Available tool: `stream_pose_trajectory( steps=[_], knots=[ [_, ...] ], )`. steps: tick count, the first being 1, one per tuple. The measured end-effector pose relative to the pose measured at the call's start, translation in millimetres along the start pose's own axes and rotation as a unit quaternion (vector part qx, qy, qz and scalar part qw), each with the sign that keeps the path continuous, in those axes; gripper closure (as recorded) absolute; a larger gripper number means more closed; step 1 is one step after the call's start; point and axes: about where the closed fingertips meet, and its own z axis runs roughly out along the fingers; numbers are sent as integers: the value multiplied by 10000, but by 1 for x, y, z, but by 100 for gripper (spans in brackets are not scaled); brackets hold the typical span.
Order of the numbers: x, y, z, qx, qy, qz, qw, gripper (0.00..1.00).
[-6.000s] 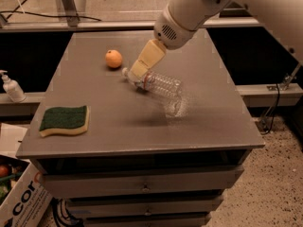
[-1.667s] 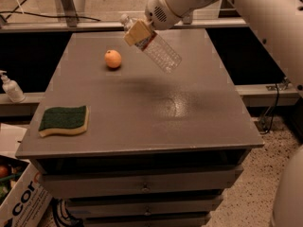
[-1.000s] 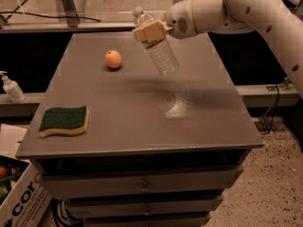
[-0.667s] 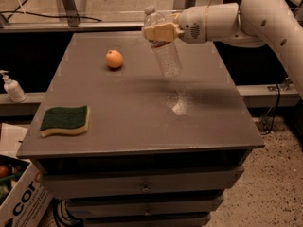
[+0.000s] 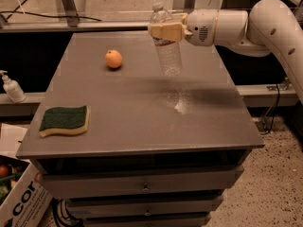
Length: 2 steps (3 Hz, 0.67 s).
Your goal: Place water bottle upright
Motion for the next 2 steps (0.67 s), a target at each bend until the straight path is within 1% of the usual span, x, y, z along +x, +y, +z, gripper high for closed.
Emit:
stream_pose_trajectory(
  steps=[1, 2],
  knots=[
    [-5, -3, 1, -115, -269, 3, 9996, 100],
    [-8, -9, -5, -184, -748, 147, 9969, 100]
  ],
)
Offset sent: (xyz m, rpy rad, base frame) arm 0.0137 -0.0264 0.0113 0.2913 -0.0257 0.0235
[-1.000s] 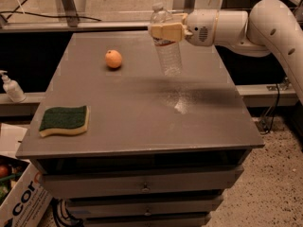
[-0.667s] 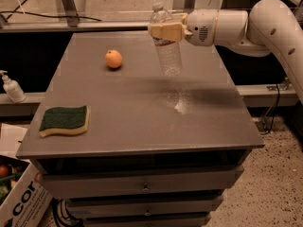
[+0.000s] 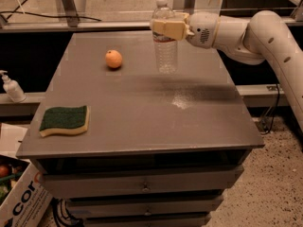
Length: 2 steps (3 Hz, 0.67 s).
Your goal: Place water bottle upright
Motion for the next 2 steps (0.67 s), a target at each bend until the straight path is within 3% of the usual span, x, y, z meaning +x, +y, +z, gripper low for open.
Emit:
stream_pose_trajectory(
  steps=[1, 2],
  knots=[
    [-3, -6, -8, -102, -340, 13, 9994, 100],
    [-2, -12, -20, -226, -474, -68, 9986, 100]
  ],
)
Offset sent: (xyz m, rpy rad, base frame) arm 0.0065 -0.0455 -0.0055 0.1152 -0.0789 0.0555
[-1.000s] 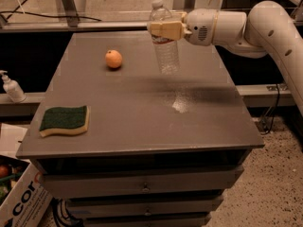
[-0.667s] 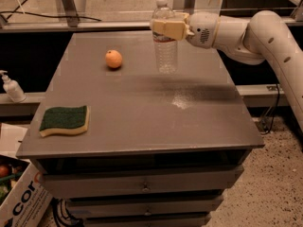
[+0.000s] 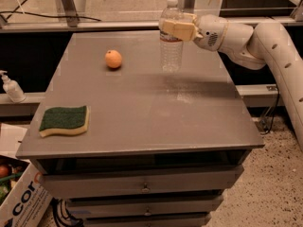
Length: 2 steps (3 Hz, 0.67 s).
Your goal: Place water bottle upright
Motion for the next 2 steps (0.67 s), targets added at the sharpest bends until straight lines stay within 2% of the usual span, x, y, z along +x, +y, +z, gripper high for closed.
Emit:
stream_pose_trajectory(
  steps=[2],
  knots=[
    [15, 4, -17, -411, -152, -207, 9988, 100]
  ],
)
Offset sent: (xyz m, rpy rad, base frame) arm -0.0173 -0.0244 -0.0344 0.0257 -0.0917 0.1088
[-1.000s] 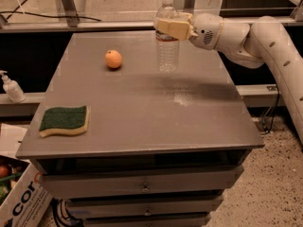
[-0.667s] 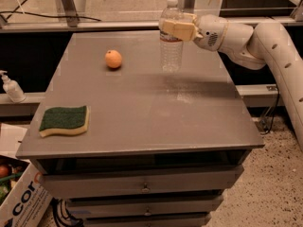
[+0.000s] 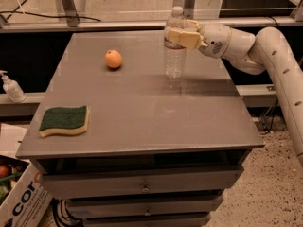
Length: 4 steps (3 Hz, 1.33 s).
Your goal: Place water bottle upright
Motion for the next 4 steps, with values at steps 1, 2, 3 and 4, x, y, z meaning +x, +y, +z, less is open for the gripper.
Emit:
stream_pose_trajectory(
  steps=[1, 2, 3, 4],
  knots=[
    [11, 9, -2, -230, 92, -134, 9996, 100],
    [20, 17, -2, -463, 198, -232, 9985, 100],
    [30, 24, -4, -621, 305, -236, 9973, 100],
    [39, 29, -7, -691, 415, -177, 9966, 83]
  ],
)
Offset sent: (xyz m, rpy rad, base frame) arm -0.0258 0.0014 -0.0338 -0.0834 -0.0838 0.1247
